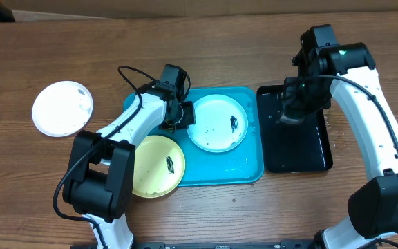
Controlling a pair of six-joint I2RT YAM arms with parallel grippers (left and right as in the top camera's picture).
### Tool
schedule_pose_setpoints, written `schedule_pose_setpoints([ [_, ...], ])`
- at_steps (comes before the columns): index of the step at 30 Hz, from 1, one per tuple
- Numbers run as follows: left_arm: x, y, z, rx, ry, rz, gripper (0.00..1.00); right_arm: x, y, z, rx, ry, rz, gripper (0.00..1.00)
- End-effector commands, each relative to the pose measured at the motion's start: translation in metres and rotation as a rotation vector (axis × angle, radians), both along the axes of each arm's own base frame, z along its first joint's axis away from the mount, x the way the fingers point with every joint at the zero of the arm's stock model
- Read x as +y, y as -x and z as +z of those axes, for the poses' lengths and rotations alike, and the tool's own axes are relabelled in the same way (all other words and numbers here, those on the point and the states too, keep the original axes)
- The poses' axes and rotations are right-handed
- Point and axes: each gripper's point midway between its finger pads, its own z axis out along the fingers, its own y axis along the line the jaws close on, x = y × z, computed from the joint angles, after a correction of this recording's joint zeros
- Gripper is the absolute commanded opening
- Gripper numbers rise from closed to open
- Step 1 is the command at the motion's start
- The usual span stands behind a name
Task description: Clean dirty plates on tray and stack at the side
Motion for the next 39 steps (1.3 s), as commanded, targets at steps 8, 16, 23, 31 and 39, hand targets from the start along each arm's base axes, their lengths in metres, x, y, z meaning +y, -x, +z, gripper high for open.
schedule_pose_setpoints([
  [8, -0.006, 0.016, -0.006, 0.06, -0.004, -0.02, 0.08, -0.014, 0.007, -0.003, 0.005, 0.072, -0.022, 0.04],
  [16, -0.006, 0.014, -0.006, 0.051, 0.0, -0.02, 0.05, -0.024, 0.011, -0.062, 0.02, 0.122, -0.081, 0.04],
  [23, -0.007, 0.013, -0.006, 0.049, 0.002, -0.016, 0.04, -0.027, 0.014, -0.088, 0.013, 0.134, -0.084, 0.04],
  [31, -0.007, 0.012, -0.006, 0.043, 0.004, -0.016, 0.04, 0.013, -0.013, -0.004, -0.063, -0.086, -0.062, 0.04],
  [39, -0.007, 0.012, -0.006, 0.042, 0.004, -0.016, 0.04, 0.087, -0.014, 0.018, -0.091, -0.349, 0.058, 0.04],
])
